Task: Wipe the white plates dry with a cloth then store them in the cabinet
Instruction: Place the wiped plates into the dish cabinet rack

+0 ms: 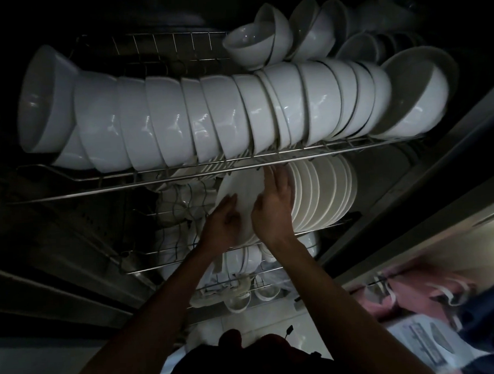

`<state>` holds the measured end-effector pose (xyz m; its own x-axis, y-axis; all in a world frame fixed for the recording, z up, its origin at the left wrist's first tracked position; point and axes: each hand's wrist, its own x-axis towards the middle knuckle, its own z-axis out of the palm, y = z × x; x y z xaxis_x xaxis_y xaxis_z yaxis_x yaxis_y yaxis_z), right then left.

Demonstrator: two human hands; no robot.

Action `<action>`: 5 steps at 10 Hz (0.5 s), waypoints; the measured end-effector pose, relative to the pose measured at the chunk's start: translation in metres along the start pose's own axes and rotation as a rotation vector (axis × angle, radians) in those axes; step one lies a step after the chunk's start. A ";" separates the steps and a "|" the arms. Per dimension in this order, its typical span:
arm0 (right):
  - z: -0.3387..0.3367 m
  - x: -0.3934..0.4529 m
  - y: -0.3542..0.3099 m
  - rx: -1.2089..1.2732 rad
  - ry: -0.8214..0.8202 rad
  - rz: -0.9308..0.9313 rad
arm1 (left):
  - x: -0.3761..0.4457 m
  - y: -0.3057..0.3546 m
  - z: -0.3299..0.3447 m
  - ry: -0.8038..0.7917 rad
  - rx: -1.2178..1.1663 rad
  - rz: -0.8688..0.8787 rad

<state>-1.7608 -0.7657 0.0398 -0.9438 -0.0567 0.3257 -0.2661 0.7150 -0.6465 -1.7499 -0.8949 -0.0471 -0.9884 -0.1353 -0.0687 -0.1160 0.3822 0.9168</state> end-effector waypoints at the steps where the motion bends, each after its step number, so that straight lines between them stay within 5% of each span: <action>1: 0.002 -0.002 0.003 -0.039 -0.031 0.011 | -0.005 0.004 -0.002 -0.002 0.007 -0.003; 5: -0.002 -0.010 0.009 -0.168 -0.079 -0.115 | -0.015 0.007 -0.002 0.122 0.043 -0.031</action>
<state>-1.7533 -0.7573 0.0321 -0.9234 -0.1943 0.3309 -0.3424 0.8064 -0.4821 -1.7354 -0.8916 -0.0390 -0.9653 -0.2573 -0.0458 -0.1531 0.4149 0.8969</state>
